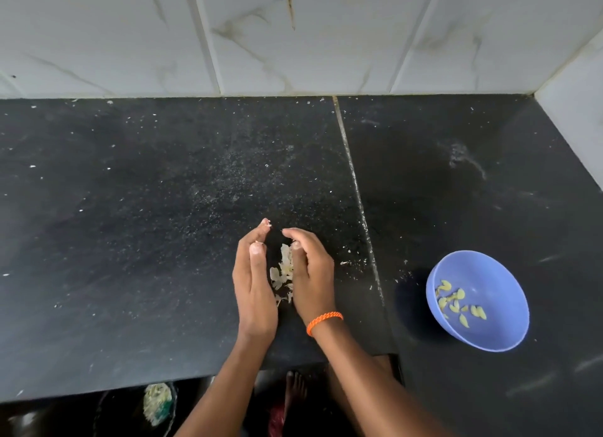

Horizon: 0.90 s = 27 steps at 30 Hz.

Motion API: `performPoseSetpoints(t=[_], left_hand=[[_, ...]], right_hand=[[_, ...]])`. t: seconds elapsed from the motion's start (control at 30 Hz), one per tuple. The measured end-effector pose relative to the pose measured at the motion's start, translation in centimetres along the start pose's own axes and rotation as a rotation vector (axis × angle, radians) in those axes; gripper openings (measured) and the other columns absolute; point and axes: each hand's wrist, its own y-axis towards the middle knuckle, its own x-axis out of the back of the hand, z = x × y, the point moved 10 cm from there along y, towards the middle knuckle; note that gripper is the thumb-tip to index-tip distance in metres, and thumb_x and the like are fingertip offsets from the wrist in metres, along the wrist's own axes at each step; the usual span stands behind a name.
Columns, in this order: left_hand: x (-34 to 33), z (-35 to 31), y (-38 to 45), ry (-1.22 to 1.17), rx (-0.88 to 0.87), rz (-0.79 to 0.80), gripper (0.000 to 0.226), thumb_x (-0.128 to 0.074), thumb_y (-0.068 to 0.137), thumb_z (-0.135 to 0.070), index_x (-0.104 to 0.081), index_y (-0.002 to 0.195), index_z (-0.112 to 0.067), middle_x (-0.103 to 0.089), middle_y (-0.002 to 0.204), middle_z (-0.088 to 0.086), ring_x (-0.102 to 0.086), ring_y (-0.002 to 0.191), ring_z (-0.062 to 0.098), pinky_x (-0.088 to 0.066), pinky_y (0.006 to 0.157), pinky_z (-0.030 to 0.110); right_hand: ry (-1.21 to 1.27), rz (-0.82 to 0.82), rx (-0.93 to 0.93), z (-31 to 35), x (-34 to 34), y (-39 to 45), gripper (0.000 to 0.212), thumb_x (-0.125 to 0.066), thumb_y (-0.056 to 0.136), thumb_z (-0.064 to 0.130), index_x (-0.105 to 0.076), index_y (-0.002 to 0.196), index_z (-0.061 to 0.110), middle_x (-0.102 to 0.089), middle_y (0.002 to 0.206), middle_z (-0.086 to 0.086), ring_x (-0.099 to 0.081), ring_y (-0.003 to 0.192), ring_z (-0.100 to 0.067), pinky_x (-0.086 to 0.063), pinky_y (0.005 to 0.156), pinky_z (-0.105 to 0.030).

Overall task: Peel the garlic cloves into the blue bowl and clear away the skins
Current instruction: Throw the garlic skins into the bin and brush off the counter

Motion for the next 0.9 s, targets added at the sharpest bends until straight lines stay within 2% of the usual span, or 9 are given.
performPoseSetpoints(t=[0.07, 0.17, 0.23, 0.37, 0.47, 0.53, 0.6, 0.8, 0.9], left_hand=[[1.8, -0.4, 0.2, -0.006, -0.018, -0.066, 0.046, -0.034, 0.117, -0.034, -0.062, 0.146, -0.010, -0.066, 0.150, 0.002, -0.056, 0.146, 0.023, -0.041, 0.124, 0.054], [3.5, -0.7, 0.0, 0.025, -0.031, -0.120, 0.044, -0.033, 0.118, -0.029, -0.066, 0.140, -0.010, -0.069, 0.143, 0.004, -0.059, 0.143, 0.026, -0.043, 0.123, 0.054], [3.8, -0.9, -0.4, 0.040, -0.034, -0.134, 0.042, -0.034, 0.118, -0.026, -0.069, 0.135, -0.010, -0.071, 0.138, 0.004, -0.061, 0.139, 0.027, -0.045, 0.120, 0.053], [4.6, -1.5, -0.7, 0.073, -0.044, -0.161, 0.033, -0.040, 0.117, -0.017, -0.072, 0.123, -0.010, -0.075, 0.126, 0.003, -0.066, 0.128, 0.026, -0.051, 0.113, 0.045], [4.7, -1.8, -0.7, 0.066, -0.024, -0.142, 0.028, -0.044, 0.118, -0.011, -0.072, 0.118, -0.007, -0.076, 0.117, 0.004, -0.069, 0.120, 0.025, -0.053, 0.106, 0.034], [4.8, -1.9, -0.8, 0.062, -0.006, -0.129, 0.026, -0.046, 0.117, -0.011, -0.072, 0.117, -0.007, -0.078, 0.112, 0.004, -0.072, 0.115, 0.022, -0.052, 0.101, 0.026], [5.1, -1.6, -0.7, 0.055, 0.019, -0.121, 0.024, -0.049, 0.116, -0.012, -0.073, 0.116, -0.008, -0.079, 0.107, 0.004, -0.073, 0.110, 0.020, -0.051, 0.096, 0.021], [5.0, -0.5, -0.6, 0.072, 0.050, -0.055, 0.020, -0.057, 0.110, -0.006, -0.076, 0.107, -0.012, -0.079, 0.104, -0.002, -0.074, 0.106, 0.018, -0.058, 0.096, 0.030], [5.3, -0.3, -0.5, 0.080, 0.050, -0.073, 0.021, -0.058, 0.109, -0.005, -0.077, 0.105, -0.012, -0.079, 0.102, -0.005, -0.074, 0.103, 0.016, -0.058, 0.093, 0.028]], right_hand=[[-0.338, 0.071, 0.138, 1.4, 0.0, 0.1, 0.034, -0.046, 0.110, 0.030, -0.065, 0.135, 0.017, -0.062, 0.140, 0.004, -0.056, 0.131, -0.012, -0.049, 0.108, -0.040], [-0.872, 0.239, 0.272, 2.0, -2.1, -0.6, 0.067, -0.043, 0.098, 0.071, -0.053, 0.145, 0.024, -0.050, 0.146, -0.003, -0.049, 0.127, -0.024, -0.046, 0.100, -0.044], [-1.020, 0.294, 0.323, 2.0, -3.6, -1.3, 0.074, -0.040, 0.096, 0.076, -0.050, 0.143, 0.020, -0.049, 0.141, -0.009, -0.051, 0.118, -0.027, -0.047, 0.093, -0.045], [-1.077, 0.218, 0.459, 3.0, -4.5, -1.6, 0.036, -0.044, 0.107, 0.053, -0.051, 0.119, 0.019, -0.053, 0.115, -0.006, -0.055, 0.098, -0.024, -0.053, 0.070, -0.038], [-1.130, 0.208, 0.563, 3.0, -5.1, -1.7, 0.010, -0.059, 0.105, 0.027, -0.050, 0.105, 0.022, -0.051, 0.099, -0.001, -0.058, 0.082, -0.019, -0.040, 0.046, -0.031], [-1.180, 0.237, 0.602, 2.6, -5.6, -2.0, 0.013, -0.066, 0.099, 0.019, -0.053, 0.100, 0.021, -0.051, 0.091, 0.000, -0.058, 0.073, -0.017, -0.032, 0.041, -0.030], [-1.196, 0.244, 0.617, 2.4, -5.7, -2.0, 0.016, -0.067, 0.102, 0.024, -0.055, 0.092, 0.019, -0.052, 0.083, -0.001, -0.057, 0.062, -0.017, -0.028, 0.040, -0.031], [-1.037, 0.177, 0.694, 2.4, -5.7, -1.7, 0.031, -0.054, 0.108, 0.025, -0.059, 0.080, 0.012, -0.057, 0.069, -0.007, -0.058, 0.049, -0.025, -0.035, 0.037, -0.033], [-0.907, 0.023, 0.540, 2.8, -4.2, -0.5, 0.039, -0.053, 0.108, 0.023, -0.054, 0.070, 0.016, -0.051, 0.061, -0.002, -0.050, 0.045, -0.020, -0.029, 0.043, -0.030]])
